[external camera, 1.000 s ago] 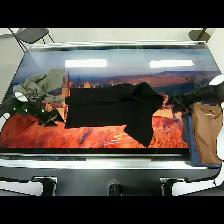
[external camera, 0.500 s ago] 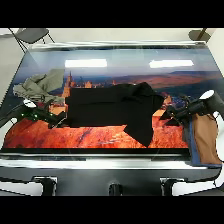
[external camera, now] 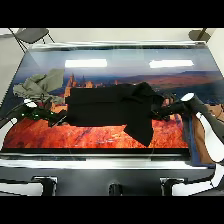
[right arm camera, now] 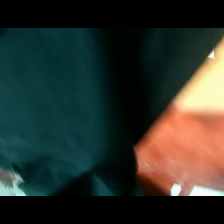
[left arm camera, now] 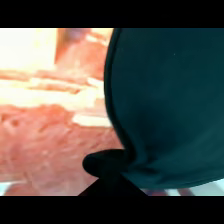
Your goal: Fold the shirts.
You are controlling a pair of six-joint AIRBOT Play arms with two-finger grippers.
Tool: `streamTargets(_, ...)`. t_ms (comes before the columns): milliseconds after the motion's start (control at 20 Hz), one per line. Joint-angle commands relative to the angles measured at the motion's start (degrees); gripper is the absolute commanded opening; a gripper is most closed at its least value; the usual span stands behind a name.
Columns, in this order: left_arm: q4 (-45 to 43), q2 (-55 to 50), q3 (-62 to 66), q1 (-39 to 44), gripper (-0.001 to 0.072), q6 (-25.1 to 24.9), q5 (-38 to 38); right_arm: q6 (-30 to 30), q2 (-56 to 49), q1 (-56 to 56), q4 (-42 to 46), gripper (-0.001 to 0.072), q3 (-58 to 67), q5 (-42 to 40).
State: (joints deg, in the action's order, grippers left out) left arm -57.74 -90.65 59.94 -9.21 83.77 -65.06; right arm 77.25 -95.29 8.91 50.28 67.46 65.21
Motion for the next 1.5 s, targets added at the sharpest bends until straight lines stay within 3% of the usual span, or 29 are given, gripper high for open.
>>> streamTargets(0,0.8,2.0,0.4,-0.1,0.0026,-0.9,-0.9,-1.0,-0.2,-3.1,-3.2,0.0043,0.5,-7.4)
streamTargets(150,0.8,7.4,6.1,-0.1,0.0026,-2.6,-0.8,-5.2,4.9,-3.0,-2.2,0.0042,5.4,-3.5)
streamTargets(300,0.8,18.4,20.3,-0.1,0.0026,-2.3,4.2,-10.2,18.1,-3.0,2.8,0.0042,16.4,-6.3)
streamTargets(550,-1.0,37.9,46.5,-0.1,0.0026,-1.0,19.3,-12.1,44.8,-3.0,8.7,0.0042,31.4,-33.2)
streamTargets(650,-0.9,44.3,49.7,-0.1,0.0026,1.5,20.9,-11.0,53.2,-3.0,8.7,0.0042,31.6,-35.3)
streamTargets(850,-2.9,51.5,49.3,-0.1,0.0026,5.0,19.9,-3.7,60.6,-3.0,11.7,0.0042,31.6,-28.9)
streamTargets(1100,-8.8,50.2,49.2,-0.1,0.0026,5.4,14.6,1.0,60.5,-3.0,18.2,0.0042,31.5,-24.1)
streamTargets(1200,-9.9,47.8,47.8,-0.1,0.0027,5.4,8.0,2.3,58.2,-3.0,20.6,0.0042,31.6,-15.7)
streamTargets(1300,-9.8,44.3,44.4,-0.1,0.0027,5.0,1.7,2.3,53.7,-3.0,22.3,0.0042,31.5,-2.1)
streamTargets(1450,-9.8,38.1,33.4,0.0,0.0027,1.5,-1.1,2.3,43.7,-3.0,22.5,0.0042,27.6,10.2)
